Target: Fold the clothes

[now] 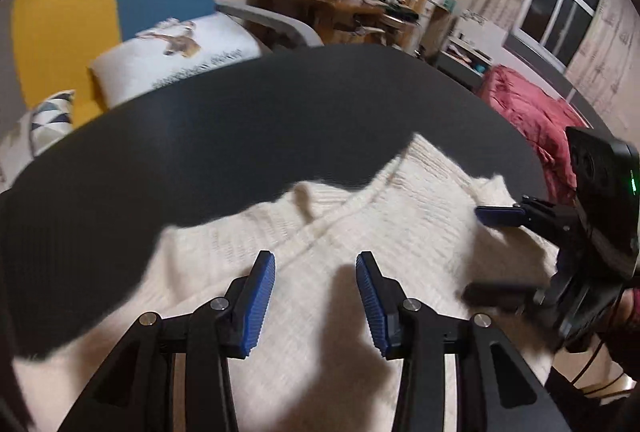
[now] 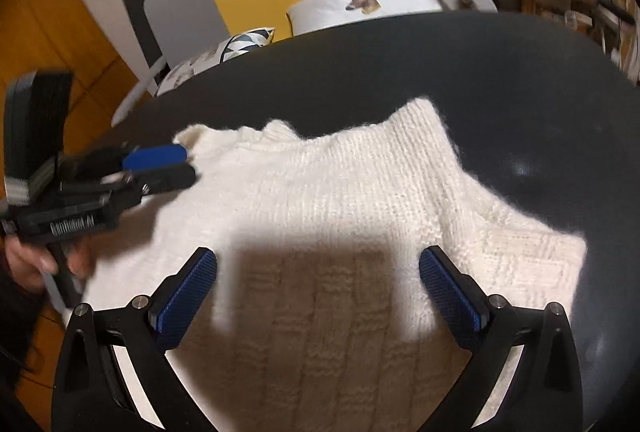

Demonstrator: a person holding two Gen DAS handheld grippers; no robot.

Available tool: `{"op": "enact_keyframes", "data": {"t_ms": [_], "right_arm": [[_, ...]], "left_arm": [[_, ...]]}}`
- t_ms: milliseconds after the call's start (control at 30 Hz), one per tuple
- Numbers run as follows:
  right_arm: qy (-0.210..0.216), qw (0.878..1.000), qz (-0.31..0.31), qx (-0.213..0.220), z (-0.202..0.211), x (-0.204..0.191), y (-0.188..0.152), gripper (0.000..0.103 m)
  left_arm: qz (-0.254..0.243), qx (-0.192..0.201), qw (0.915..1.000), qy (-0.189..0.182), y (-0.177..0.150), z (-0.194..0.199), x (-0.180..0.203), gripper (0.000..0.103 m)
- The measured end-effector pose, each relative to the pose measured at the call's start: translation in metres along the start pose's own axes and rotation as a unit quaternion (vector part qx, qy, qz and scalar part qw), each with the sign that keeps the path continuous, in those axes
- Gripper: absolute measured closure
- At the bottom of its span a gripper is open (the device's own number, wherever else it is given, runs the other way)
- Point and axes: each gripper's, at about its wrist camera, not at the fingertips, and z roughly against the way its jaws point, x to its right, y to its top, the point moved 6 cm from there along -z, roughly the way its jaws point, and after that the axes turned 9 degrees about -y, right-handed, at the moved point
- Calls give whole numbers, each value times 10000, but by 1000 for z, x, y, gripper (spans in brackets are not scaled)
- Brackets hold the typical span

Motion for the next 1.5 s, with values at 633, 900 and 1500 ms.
{"op": "enact_keyframes", "data": {"t_ms": [633,900,1500], "right_arm": [[215,9980,-83,591,11,6,6,0],[-283,9976,-88,619,-4,9,0,0],[-808,9953,279,451,0,-20,7,0]], "left_arm": [[-26,216,9998,-21,-1,-7,19,96],[549,369,9975,248,-1,-23,3,93],[449,834,9877,1246,-84,82,-10,71]]}}
